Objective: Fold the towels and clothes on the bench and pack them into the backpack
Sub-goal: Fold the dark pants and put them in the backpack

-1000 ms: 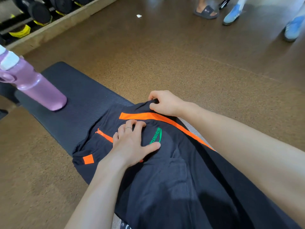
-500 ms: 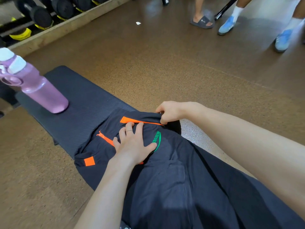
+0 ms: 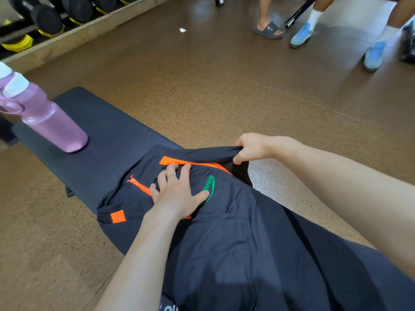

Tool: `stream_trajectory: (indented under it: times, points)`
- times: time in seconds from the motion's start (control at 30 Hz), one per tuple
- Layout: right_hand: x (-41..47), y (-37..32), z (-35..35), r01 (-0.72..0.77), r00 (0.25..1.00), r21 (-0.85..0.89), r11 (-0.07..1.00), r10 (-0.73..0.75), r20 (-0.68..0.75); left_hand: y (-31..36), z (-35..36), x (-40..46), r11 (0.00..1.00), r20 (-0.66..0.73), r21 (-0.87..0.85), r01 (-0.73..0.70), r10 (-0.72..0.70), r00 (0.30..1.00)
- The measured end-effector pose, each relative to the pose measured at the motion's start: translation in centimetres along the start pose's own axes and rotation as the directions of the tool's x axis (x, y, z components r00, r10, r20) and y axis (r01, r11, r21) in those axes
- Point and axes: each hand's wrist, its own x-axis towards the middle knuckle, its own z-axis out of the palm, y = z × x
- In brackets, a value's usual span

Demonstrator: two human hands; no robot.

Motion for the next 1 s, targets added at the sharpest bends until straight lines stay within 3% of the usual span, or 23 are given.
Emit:
stream_trajectory:
  times: [0.13,0.2,0.27,0.33,0.47,0.53,0.67,0.77,0.87,1.0]
  points:
    - [-2.7,1.5,-1.2,0.028,0.997,0.011,1.000,-0.027,-0.069,-0.2,-0.1,-0.2,1.000,-0.008,-0.007,-0.009,0.009,1.000]
    - [-4.8,2.2,-1.6,0.115,0.981,-0.162,0.980,-0.138,-0.140,-0.4,-0.2,-0.3,1.000,-0.016,-0.015,-0.018,0.018,1.000]
    - [-7.2,2.3,-2.0,0.169,0.936,-0.427,0.888,-0.281,-0.214,-0.5,-0.3,-0.3,0.999,-0.030,-0.035,-0.028,0.027,0.999]
    - [-10.1,0.7,-2.0,0.191,0.909,-0.511,0.838,-0.348,-0.231,-0.2,-0.5,-0.4,0.996,-0.075,-0.081,-0.030,0.024,0.997]
    - [-16.4,-4.8,2.4,0.145,0.925,-0.465,0.873,-0.287,-0.250,0.5,-1.4,-0.1,0.916,-0.156,-0.402,0.008,-0.077,0.985]
    - [-19.1,-7.0,6.7,0.191,0.945,-0.416,0.889,-0.282,-0.169,0.3,-1.7,0.1,0.855,-0.153,-0.519,0.014,-0.109,0.982]
    - [-21.5,-8.5,12.0,0.205,0.974,-0.106,0.973,-0.213,-0.071,0.3,-1.2,-0.9,0.883,-0.138,-0.470,0.001,-0.075,0.988]
    - [-21.7,-7.6,12.9,0.149,0.971,0.103,0.983,-0.126,-0.201,0.8,-0.8,-1.3,0.881,-0.149,-0.472,-0.041,-0.034,0.988]
    - [-21.7,-6.3,13.3,0.026,0.934,0.070,0.997,0.000,-0.356,1.3,-0.5,-0.9,0.848,-0.149,-0.528,-0.053,-0.031,0.988]
    - [-22.3,-5.3,14.3,-0.054,0.961,0.000,0.999,0.052,-0.272,1.6,-0.1,-0.2,0.757,-0.167,-0.652,-0.041,-0.090,0.982]
